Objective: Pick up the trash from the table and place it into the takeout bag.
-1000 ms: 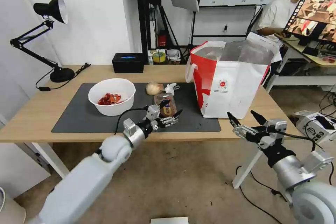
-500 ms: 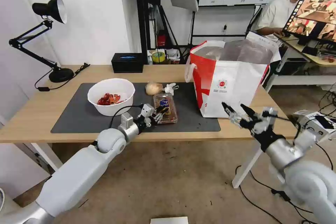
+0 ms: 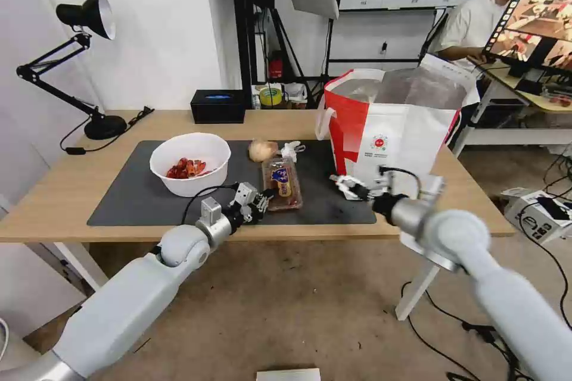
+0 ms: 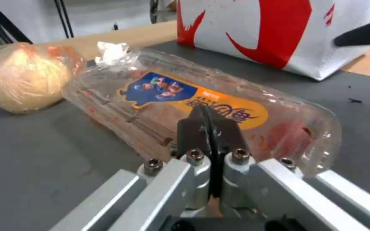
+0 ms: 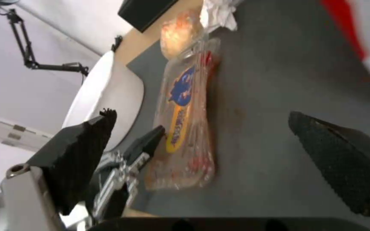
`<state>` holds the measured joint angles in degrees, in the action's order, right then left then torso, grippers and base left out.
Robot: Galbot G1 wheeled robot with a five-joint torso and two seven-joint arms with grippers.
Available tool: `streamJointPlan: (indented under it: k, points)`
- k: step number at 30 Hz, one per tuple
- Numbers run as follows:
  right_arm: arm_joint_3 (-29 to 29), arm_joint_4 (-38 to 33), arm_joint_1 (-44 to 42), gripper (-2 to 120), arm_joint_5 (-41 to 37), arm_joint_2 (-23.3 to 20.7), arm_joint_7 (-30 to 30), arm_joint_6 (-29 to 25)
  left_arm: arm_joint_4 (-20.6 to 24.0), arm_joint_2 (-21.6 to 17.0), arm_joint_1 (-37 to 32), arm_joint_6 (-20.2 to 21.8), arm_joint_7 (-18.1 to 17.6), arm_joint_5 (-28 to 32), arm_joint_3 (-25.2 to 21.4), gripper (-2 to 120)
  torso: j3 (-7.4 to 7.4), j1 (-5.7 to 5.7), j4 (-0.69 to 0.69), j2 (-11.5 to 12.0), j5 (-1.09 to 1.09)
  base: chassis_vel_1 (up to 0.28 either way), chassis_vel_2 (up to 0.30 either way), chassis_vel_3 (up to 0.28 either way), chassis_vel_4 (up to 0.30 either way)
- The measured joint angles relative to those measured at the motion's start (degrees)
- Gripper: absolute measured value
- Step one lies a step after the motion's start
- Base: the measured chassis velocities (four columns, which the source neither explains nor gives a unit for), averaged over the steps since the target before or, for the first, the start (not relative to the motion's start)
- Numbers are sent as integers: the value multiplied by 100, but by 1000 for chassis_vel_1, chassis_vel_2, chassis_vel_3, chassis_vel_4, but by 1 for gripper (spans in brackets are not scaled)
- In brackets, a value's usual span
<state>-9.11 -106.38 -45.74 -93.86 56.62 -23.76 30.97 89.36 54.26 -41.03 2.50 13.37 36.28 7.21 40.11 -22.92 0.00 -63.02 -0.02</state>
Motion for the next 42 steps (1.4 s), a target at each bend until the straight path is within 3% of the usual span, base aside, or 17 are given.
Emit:
streamJointPlan:
  k: [7, 18, 27, 42]
  points:
    - [264, 676, 592, 100, -78, 469, -192, 170, -42, 26, -67, -40, -25, 5, 0, 0, 0, 0, 0, 0, 1, 0, 0, 0, 0]
    - [744, 1515, 1588, 100, -489, 1021, -968, 668, -50, 14, -115, -137, -43, 1, -1, 0, 0, 0, 0, -1, 1, 0, 0, 0, 0]
    - [827, 1919, 1859, 100, -799, 1382, -1595, 1007, -16, -6, -165, -163, -84, 14, -19, 0, 0, 1, 0, -1, 2, 0, 0, 0, 0]
    - [953, 2475, 2122, 100, -935, 1781, -1739, 1051, 63, 17, -181, -218, -159, 61, -23, 0, 0, 0, 0, 0, 2, 0, 0, 0, 0]
